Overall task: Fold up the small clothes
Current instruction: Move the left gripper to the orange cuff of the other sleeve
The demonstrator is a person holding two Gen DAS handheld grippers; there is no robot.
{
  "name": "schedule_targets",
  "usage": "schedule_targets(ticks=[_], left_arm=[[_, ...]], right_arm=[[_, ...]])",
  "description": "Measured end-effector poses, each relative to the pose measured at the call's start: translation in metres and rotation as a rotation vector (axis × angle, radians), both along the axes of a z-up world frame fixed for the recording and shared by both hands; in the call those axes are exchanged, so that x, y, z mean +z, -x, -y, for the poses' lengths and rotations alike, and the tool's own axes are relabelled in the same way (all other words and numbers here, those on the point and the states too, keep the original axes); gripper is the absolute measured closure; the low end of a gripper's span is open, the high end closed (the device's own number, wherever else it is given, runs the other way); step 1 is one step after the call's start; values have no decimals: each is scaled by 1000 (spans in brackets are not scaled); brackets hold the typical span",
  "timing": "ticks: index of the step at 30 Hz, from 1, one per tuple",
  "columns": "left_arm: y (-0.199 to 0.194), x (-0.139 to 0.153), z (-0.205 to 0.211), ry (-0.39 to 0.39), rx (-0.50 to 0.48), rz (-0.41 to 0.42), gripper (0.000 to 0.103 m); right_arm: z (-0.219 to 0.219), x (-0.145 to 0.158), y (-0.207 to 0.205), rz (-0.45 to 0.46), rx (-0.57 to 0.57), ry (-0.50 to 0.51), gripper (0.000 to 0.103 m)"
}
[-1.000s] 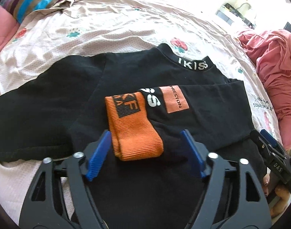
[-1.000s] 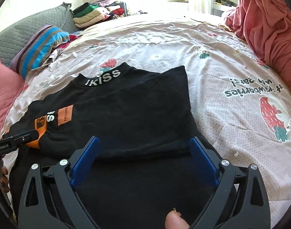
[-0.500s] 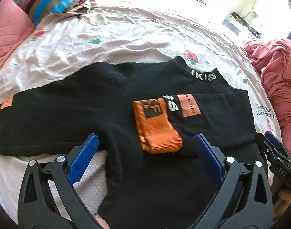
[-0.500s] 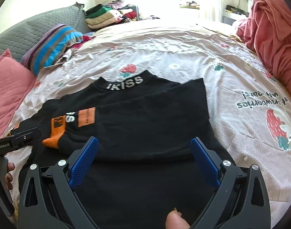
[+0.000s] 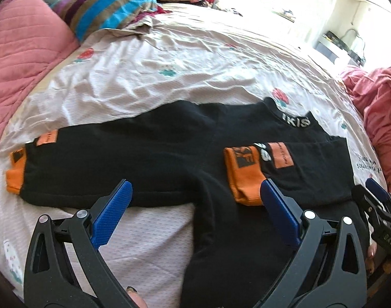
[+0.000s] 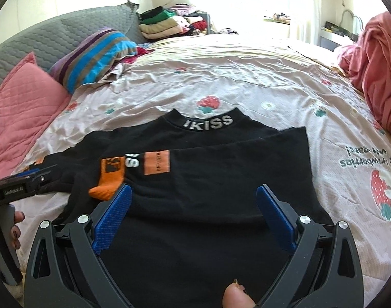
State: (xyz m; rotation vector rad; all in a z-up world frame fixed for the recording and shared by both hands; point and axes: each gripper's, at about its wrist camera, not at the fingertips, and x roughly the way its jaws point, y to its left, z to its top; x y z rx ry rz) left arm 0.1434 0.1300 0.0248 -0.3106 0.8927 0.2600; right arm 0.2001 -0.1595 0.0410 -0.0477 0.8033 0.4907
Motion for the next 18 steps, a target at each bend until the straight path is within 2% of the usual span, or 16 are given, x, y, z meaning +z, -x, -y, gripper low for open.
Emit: schedule_targets(ticks=[18], left_arm=[[27,10,-58,16,172,26,9]], right_arm=[[-63,19,19,41,140,-12,6]])
